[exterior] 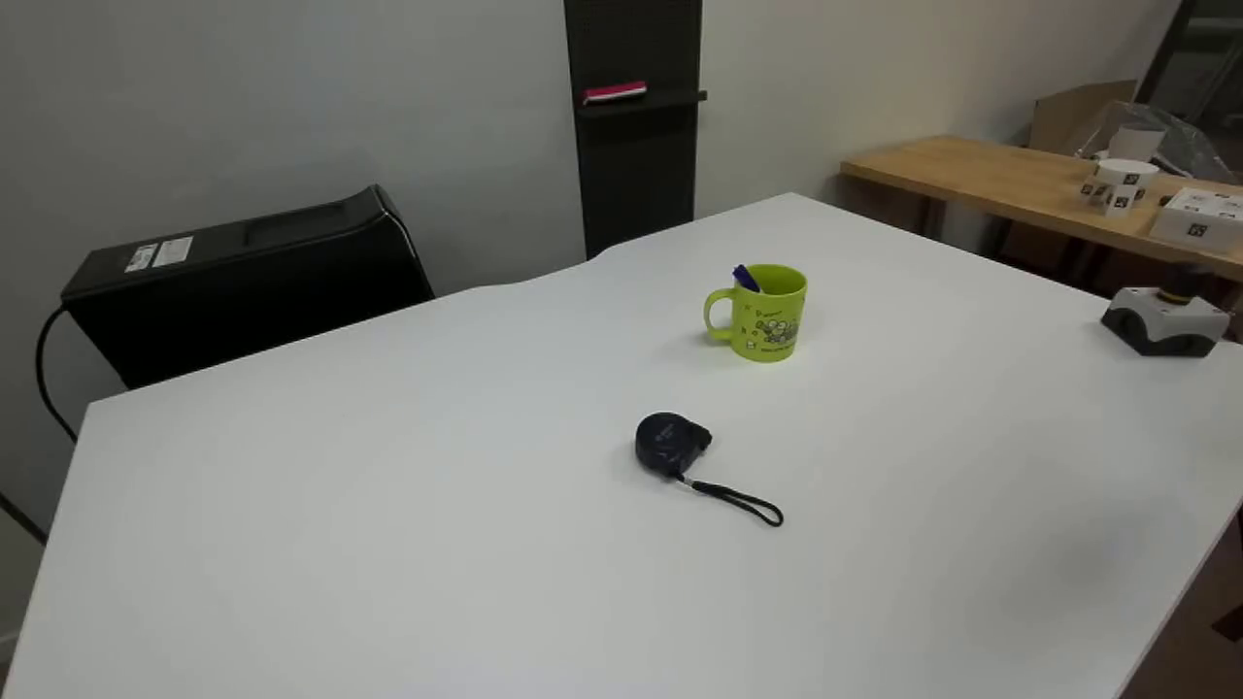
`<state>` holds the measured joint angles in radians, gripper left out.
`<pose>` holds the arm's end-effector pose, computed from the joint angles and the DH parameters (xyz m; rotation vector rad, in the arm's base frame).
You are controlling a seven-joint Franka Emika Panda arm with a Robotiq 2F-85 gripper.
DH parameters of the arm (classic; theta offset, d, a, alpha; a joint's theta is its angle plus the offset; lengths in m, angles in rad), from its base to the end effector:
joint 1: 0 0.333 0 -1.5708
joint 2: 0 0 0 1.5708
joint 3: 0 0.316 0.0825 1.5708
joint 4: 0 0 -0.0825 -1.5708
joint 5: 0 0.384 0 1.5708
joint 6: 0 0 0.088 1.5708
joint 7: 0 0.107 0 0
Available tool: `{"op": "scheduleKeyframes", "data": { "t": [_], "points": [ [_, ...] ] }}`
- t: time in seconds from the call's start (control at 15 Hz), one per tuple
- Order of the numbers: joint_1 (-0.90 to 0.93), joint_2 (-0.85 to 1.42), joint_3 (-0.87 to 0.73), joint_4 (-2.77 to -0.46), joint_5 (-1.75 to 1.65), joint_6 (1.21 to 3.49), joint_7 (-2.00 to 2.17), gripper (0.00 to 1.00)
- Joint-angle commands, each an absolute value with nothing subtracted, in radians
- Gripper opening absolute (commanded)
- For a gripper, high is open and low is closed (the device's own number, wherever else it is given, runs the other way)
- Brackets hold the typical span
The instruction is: Remove the black marker from the yellow mug
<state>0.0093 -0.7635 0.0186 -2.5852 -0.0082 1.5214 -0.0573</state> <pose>0.2859 0.0074 0.4746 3.0882 0.1219 -0.4682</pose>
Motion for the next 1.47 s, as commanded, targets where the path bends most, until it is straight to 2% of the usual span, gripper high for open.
{"op": "scheduleKeyframes", "data": {
  "t": [0.0,0.27,0.67,1.07,1.4],
  "points": [
    [0.018,-0.749,0.005,-2.562,-0.009,1.504,-0.063,1.00],
    [0.004,-0.741,-0.014,-2.518,-0.044,1.547,-0.084,1.00],
    [-0.007,-0.696,-0.065,-2.466,-0.159,1.756,-0.180,1.00],
    [-0.028,-0.563,-0.144,-2.440,-0.168,1.986,-0.258,1.00],
    [-0.024,-0.424,-0.205,-2.360,-0.065,2.015,-0.324,1.00]
  ]
}}
